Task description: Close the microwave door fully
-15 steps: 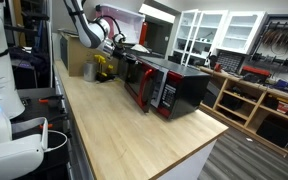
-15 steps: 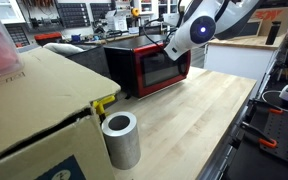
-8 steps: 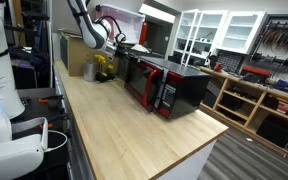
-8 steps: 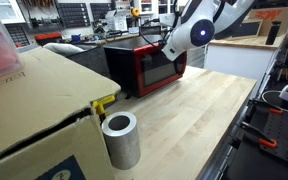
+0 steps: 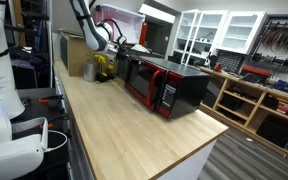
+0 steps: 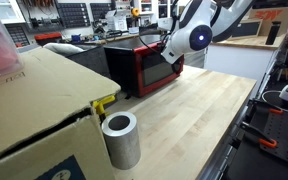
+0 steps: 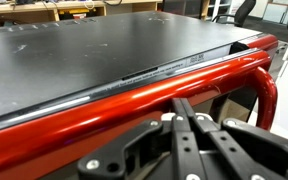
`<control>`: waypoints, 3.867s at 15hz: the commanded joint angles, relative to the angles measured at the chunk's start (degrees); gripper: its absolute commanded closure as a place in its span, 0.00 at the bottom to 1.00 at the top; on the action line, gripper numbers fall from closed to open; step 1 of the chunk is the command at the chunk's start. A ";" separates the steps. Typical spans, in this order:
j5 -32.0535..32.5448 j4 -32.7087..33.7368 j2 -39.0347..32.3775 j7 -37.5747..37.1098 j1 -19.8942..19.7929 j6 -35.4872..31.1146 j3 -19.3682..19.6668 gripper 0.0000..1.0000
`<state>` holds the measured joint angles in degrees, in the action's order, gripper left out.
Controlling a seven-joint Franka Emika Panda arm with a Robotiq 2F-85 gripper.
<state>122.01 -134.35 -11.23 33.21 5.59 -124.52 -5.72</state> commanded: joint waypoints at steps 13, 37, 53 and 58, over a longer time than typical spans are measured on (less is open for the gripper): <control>10.14 5.25 -3.64 -2.85 -1.36 -0.68 2.54 1.00; 4.38 2.94 -2.35 -5.34 -2.38 -2.48 3.61 1.00; -1.18 2.91 -3.49 -6.50 -7.82 -2.89 7.17 1.00; -4.63 2.42 -2.26 -6.52 -7.39 -9.76 5.41 1.00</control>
<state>118.53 -131.87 -14.26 27.61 -2.45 -129.78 0.71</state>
